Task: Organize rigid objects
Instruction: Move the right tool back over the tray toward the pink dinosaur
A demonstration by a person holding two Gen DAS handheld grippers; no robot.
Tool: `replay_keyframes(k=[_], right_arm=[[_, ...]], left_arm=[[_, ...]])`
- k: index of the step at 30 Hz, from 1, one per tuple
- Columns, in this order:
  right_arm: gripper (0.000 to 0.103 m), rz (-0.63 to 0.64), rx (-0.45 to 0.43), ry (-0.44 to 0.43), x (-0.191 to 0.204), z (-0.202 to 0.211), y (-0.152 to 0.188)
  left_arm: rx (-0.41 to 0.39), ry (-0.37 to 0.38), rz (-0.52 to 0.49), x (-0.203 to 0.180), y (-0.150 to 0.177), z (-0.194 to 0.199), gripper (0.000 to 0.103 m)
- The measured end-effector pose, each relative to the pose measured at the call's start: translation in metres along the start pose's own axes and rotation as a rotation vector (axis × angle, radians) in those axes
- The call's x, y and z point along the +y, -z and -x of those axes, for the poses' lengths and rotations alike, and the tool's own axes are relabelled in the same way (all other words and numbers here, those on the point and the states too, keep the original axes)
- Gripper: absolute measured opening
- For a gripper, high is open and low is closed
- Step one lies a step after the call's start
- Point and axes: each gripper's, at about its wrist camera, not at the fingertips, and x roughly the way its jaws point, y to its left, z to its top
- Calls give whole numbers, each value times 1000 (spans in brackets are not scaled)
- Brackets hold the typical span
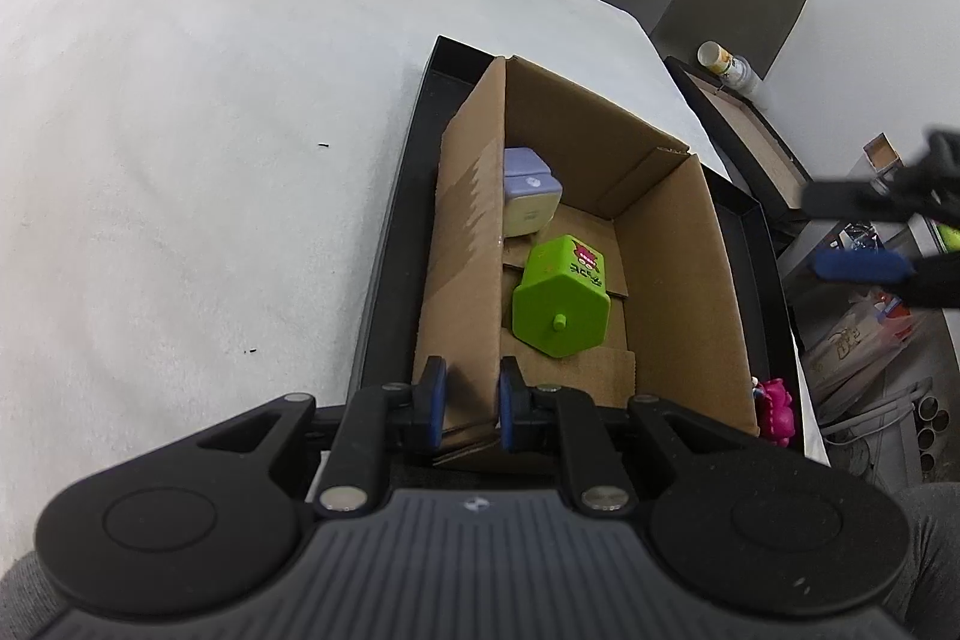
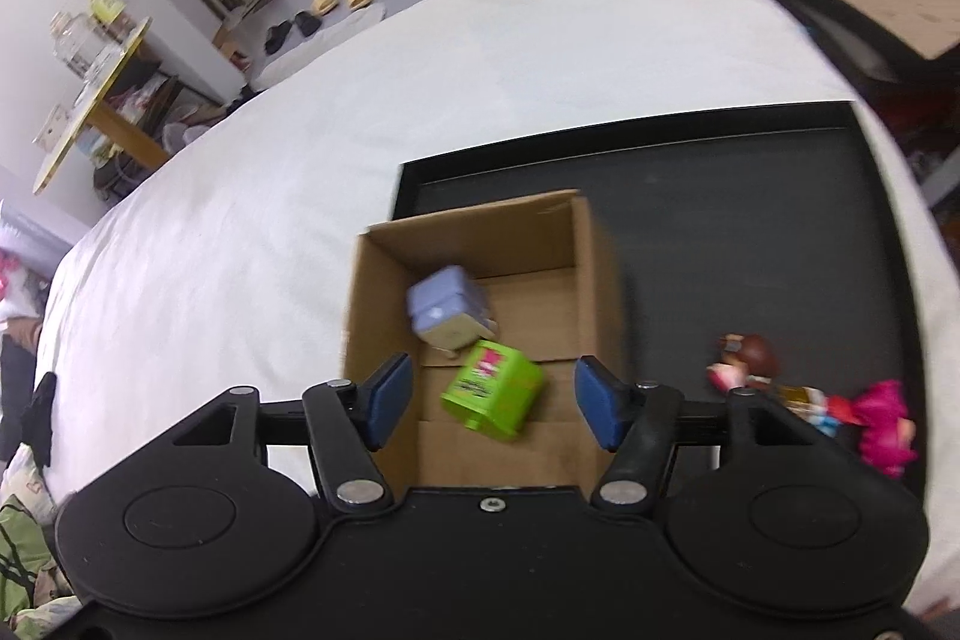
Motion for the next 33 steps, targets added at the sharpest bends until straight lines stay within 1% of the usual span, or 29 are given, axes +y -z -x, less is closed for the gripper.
replay_keyframes(k=[6, 15, 21, 26, 27, 33], right_arm=[[65, -38, -12, 64, -33, 20, 8], [65, -95, -4, 120, -68, 30, 14], [66, -97, 1, 128, -80, 33, 14], [69, -104, 5, 135, -93, 33, 14], [71, -107, 6, 139, -96, 33, 14], [72, -144, 17, 143, -120, 24, 15]], left_arm=[[1, -4, -4, -1, 0, 0, 15], [-3, -11, -6, -3, 1, 0, 15], [-8, -13, -6, -3, 2, 1, 15], [-10, -20, -10, -4, 2, 1, 15], [-10, -21, -12, -4, 2, 2, 15], [-13, -31, -17, -6, 3, 2, 15]])
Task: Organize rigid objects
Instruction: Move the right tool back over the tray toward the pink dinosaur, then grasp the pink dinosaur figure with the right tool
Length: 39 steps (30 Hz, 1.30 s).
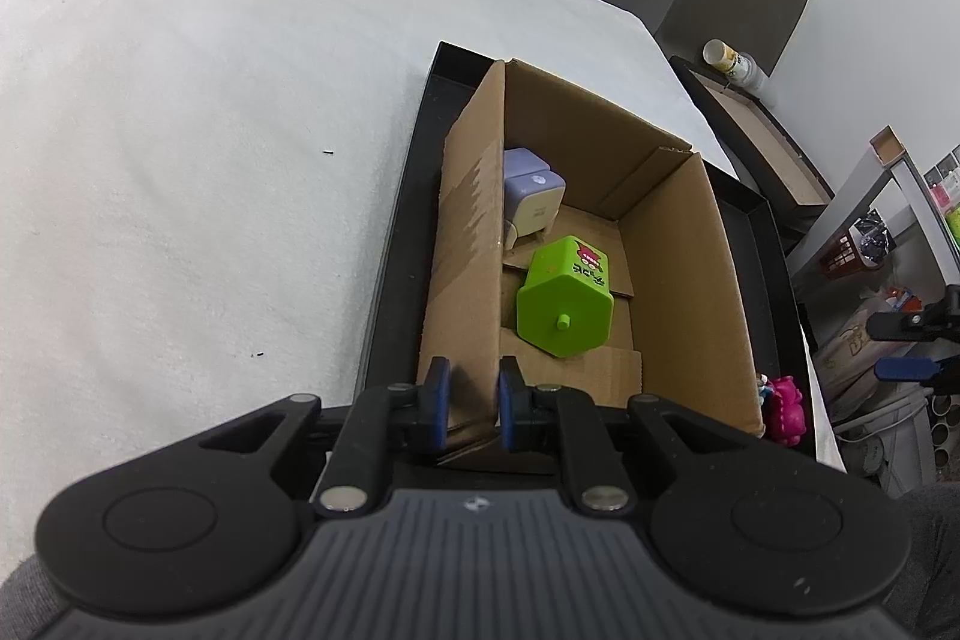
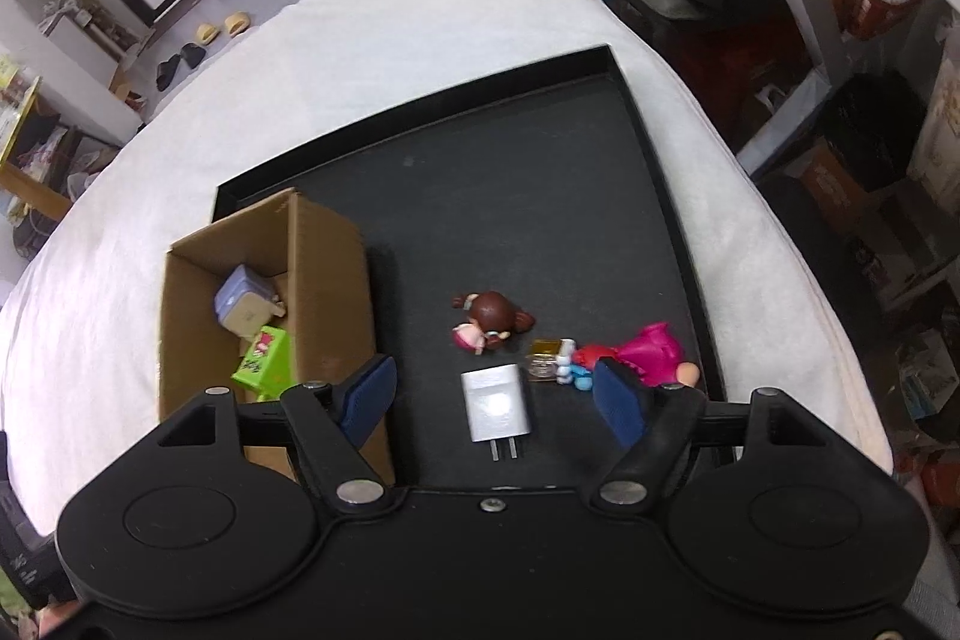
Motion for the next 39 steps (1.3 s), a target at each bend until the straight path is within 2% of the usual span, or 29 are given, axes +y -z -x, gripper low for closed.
replay_keyframes(k=[8, 12, 19, 21, 25, 34, 39], right_arm=[[71, -38, 67, 106, -32, -31, -2], [60, 7, 128, 138, -38, -47, -4], [57, 151, 189, 202, -34, -71, -10], [57, 191, 205, 198, -31, -78, -10], [49, 228, 242, 187, -30, -90, -8], [46, 214, 260, 202, -42, -106, -10], [44, 183, 313, 202, -50, -122, -11]], left_arm=[[-2, -17, -7, -4, 1, 0, 15], [-3, -26, -8, -5, 1, 0, 15], [-6, -54, -12, -9, 2, -1, 15], [-7, -63, -16, -11, 2, -1, 15], [-5, -81, -21, -13, 1, -3, 15], [-4, -107, -25, -18, 1, -1, 15], [-7, -117, -30, -20, 1, -1, 15]])
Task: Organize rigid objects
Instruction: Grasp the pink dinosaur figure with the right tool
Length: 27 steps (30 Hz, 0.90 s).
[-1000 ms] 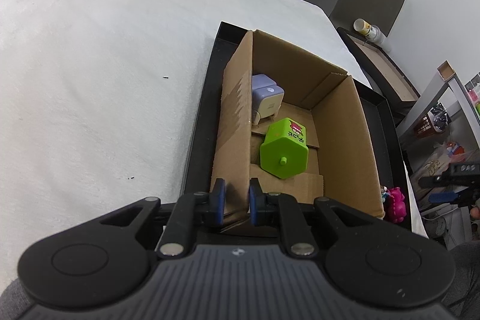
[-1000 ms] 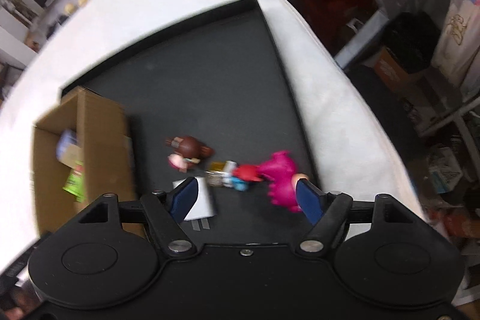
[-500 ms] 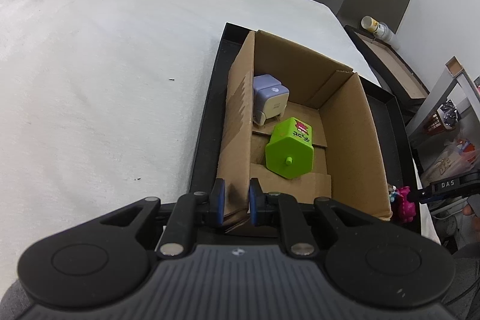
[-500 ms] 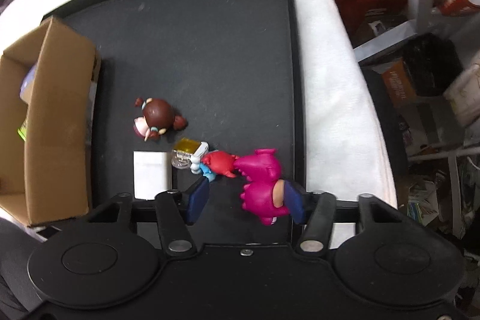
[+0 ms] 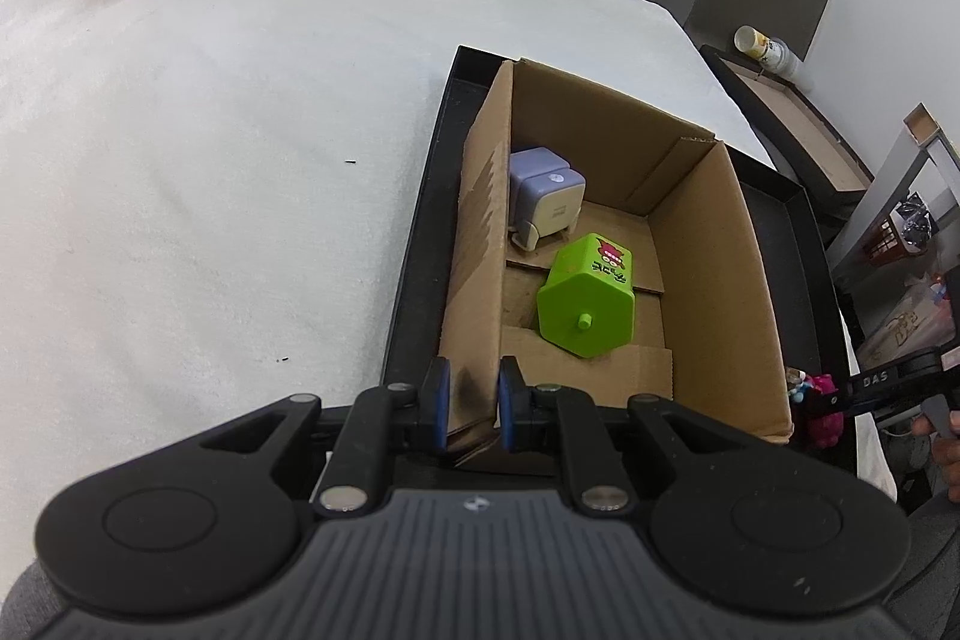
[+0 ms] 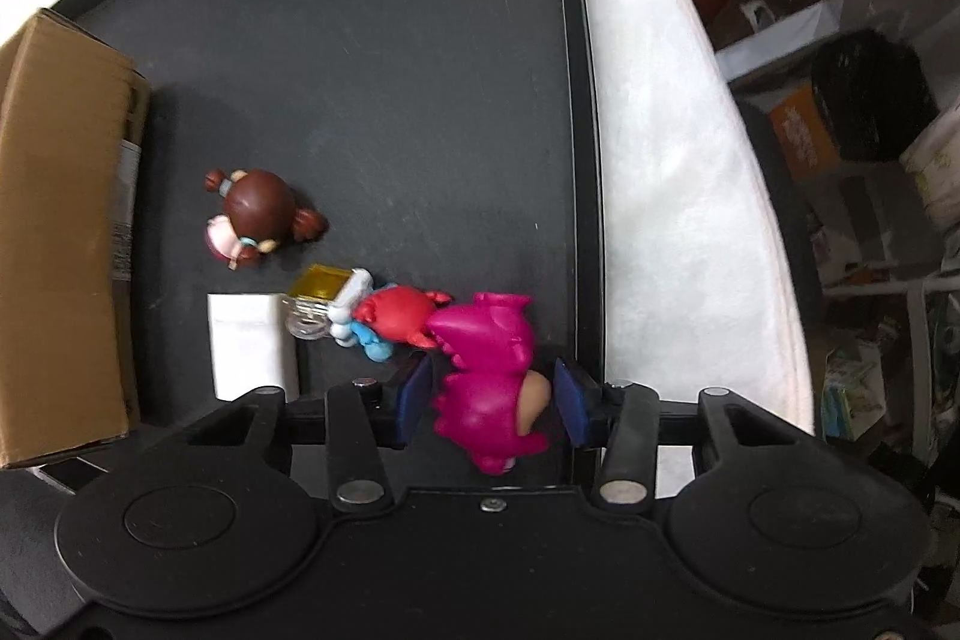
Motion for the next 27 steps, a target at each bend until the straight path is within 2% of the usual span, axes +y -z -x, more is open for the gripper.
replay_keyframes(k=[6, 10, 24, 27], right_arm=[[41, -1, 36, 6, -1, -9, -1], [39, -6, 0, -11, -1, 2, 1], [39, 101, -130, 3, 34, 52, 8], [39, 92, -142, -22, 37, 61, 10]], left_arm=[[-1, 9, 3, 2, 0, 0, 15], [-1, 16, 5, 3, 1, 0, 15], [-2, 42, 13, 9, 1, 2, 15], [-1, 49, 17, 10, 1, 2, 15]])
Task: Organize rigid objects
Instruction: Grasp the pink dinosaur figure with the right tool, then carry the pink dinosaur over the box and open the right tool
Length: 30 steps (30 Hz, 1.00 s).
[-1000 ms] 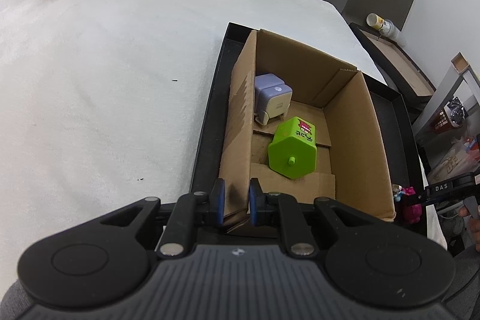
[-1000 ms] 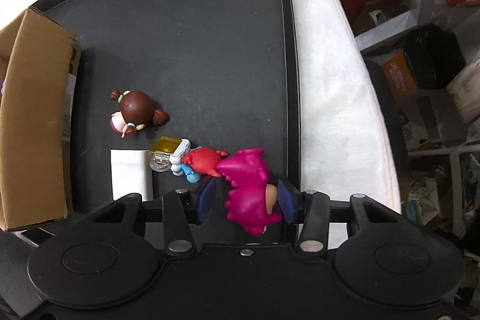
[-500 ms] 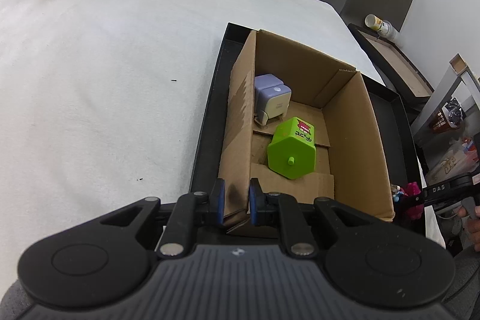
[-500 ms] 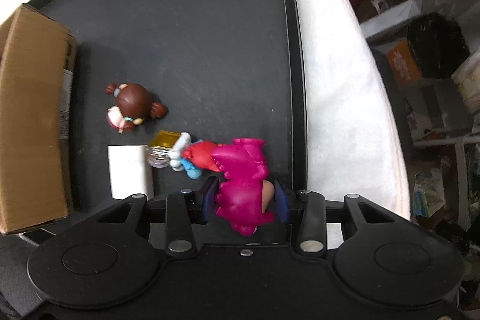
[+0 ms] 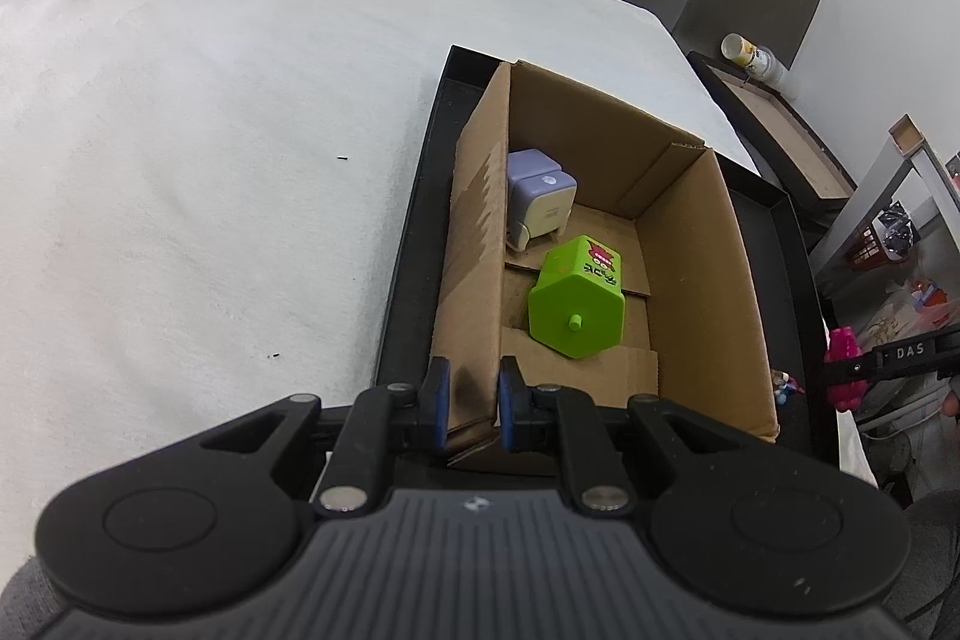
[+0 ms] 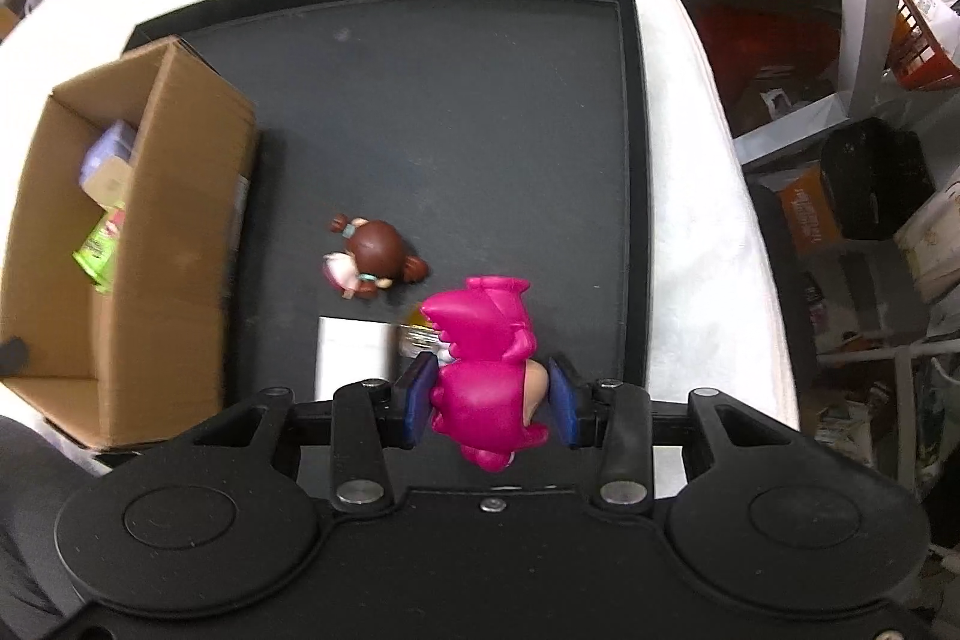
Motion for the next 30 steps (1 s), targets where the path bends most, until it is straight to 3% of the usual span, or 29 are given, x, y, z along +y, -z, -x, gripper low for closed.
replay_keyframes(k=[18, 30], right_arm=[[39, 76, -108, -60, 73, 48, -10], [40, 129, -145, -111, 126, 69, -25]], left_arm=[[-3, -3, -29, -1, 1, -1, 15], [3, 40, -8, 7, 1, -2, 15]])
